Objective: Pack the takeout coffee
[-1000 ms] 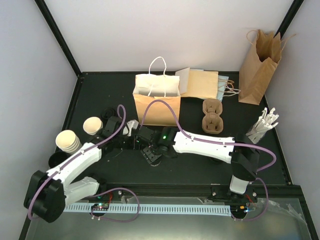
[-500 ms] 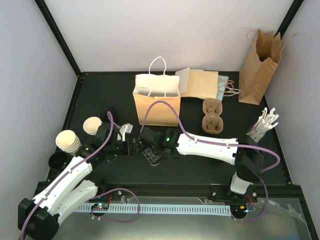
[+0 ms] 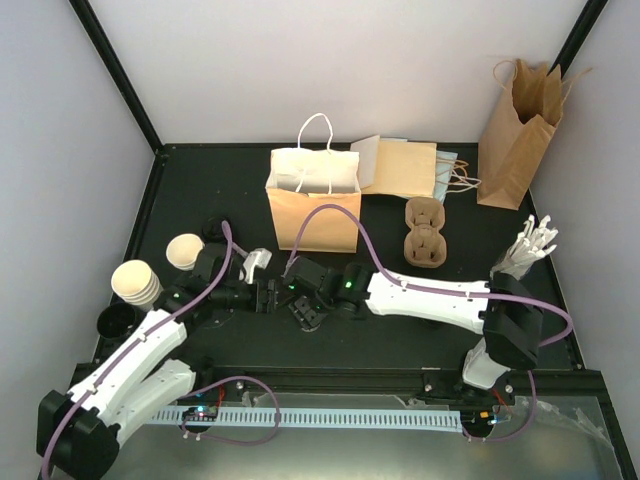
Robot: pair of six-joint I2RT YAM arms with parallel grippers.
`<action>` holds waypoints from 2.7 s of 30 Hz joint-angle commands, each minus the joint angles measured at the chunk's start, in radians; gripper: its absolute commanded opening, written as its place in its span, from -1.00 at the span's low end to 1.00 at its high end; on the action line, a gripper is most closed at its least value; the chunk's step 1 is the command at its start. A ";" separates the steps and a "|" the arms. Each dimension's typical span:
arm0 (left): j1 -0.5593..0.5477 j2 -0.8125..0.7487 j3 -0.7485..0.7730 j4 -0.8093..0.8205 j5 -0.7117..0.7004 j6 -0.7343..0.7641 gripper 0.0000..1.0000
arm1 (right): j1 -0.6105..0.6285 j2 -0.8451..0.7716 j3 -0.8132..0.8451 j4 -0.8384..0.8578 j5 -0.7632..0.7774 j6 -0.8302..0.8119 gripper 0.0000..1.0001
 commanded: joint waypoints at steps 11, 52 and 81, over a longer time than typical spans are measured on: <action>-0.004 0.042 0.092 -0.022 -0.013 0.073 0.68 | -0.016 0.000 -0.084 -0.306 -0.021 0.170 0.46; -0.002 0.061 0.402 -0.222 -0.381 0.055 0.77 | -0.063 0.010 0.087 -0.384 0.058 -0.001 0.46; 0.147 0.945 1.429 -0.534 -0.483 0.294 0.58 | -0.369 -0.241 0.064 -0.369 0.050 -0.041 0.46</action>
